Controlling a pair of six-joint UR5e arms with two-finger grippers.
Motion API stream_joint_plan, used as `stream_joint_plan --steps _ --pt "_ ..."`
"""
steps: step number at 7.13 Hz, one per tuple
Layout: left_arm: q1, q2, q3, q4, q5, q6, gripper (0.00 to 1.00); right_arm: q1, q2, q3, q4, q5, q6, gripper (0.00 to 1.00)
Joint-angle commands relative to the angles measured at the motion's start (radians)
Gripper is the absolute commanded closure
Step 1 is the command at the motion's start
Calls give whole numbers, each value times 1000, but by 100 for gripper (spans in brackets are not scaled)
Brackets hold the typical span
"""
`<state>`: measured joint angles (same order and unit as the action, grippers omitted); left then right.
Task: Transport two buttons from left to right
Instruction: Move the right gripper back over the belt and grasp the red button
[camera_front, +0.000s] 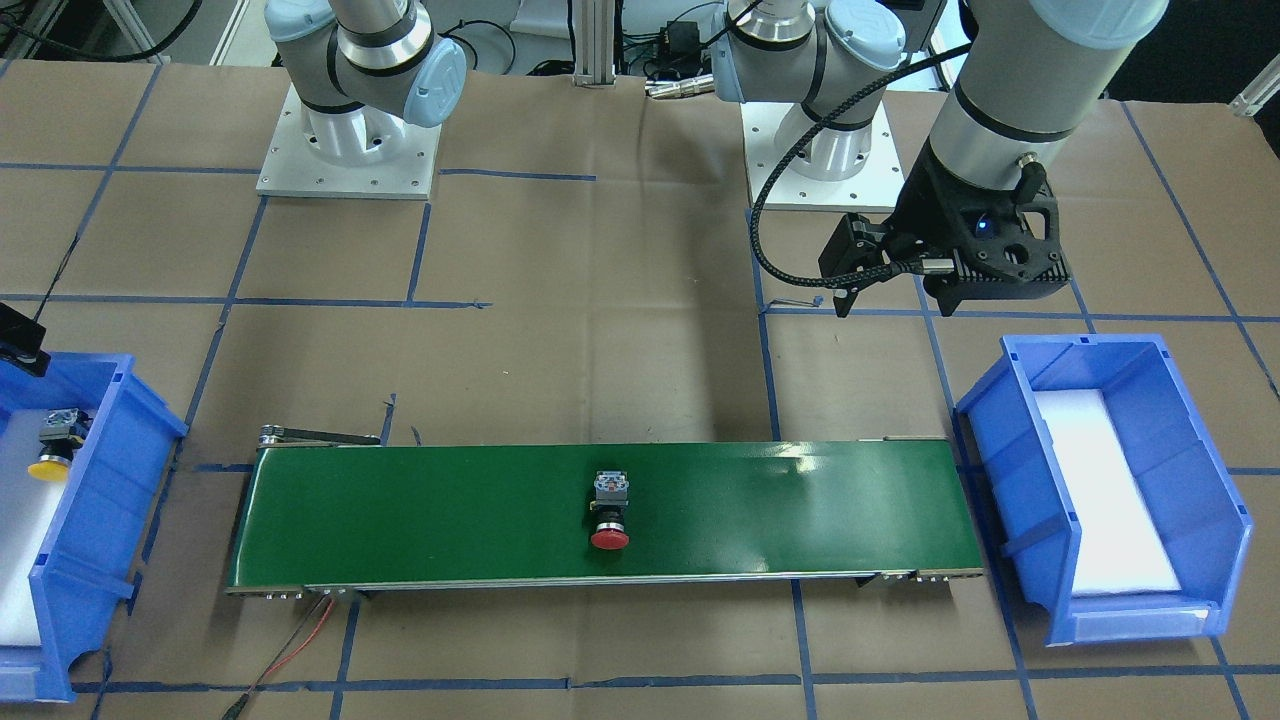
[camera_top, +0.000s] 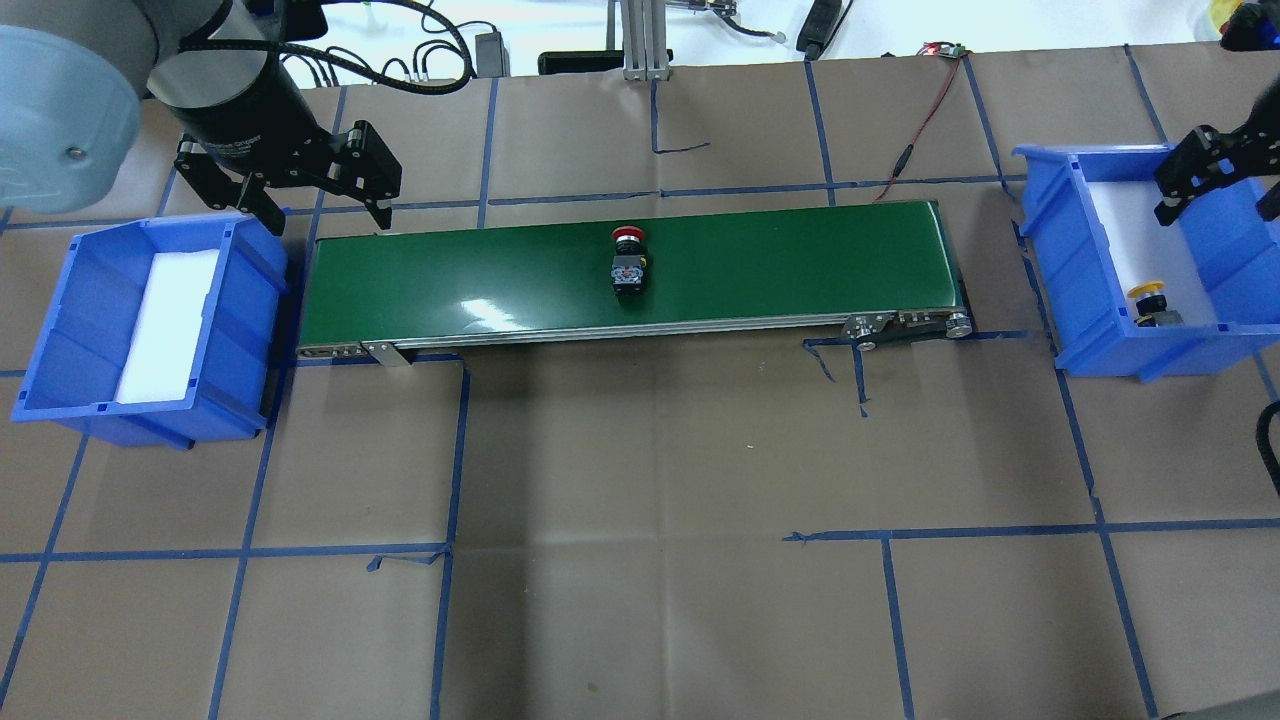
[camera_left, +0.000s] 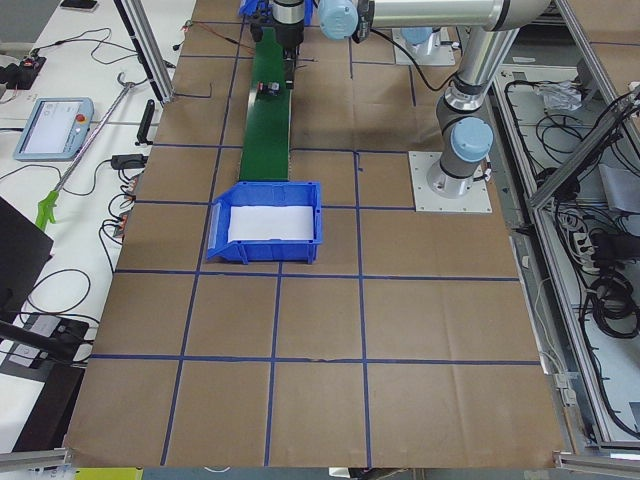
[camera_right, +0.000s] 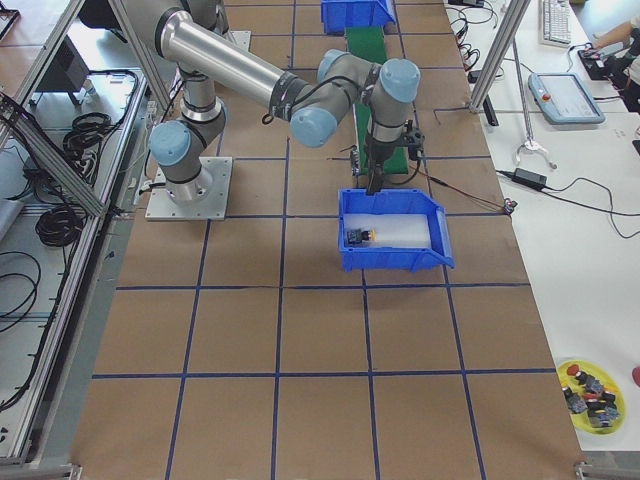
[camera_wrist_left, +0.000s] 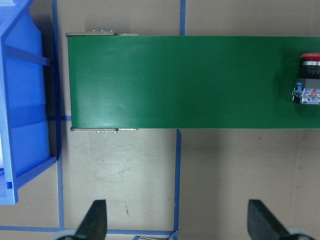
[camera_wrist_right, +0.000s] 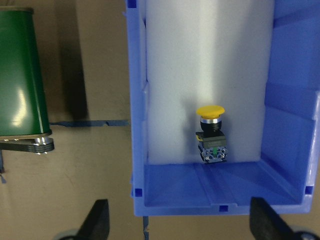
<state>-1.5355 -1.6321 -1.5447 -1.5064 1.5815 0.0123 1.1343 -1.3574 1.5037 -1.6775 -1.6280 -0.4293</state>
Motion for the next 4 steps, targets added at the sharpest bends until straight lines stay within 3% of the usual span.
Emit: stream_joint_plan --steps 1,4 --pt "0 0 1 0 0 0 0 122 -14 -40 27 -10 218 0" --pt "0 0 2 0 0 0 0 273 -23 -36 12 11 498 0"
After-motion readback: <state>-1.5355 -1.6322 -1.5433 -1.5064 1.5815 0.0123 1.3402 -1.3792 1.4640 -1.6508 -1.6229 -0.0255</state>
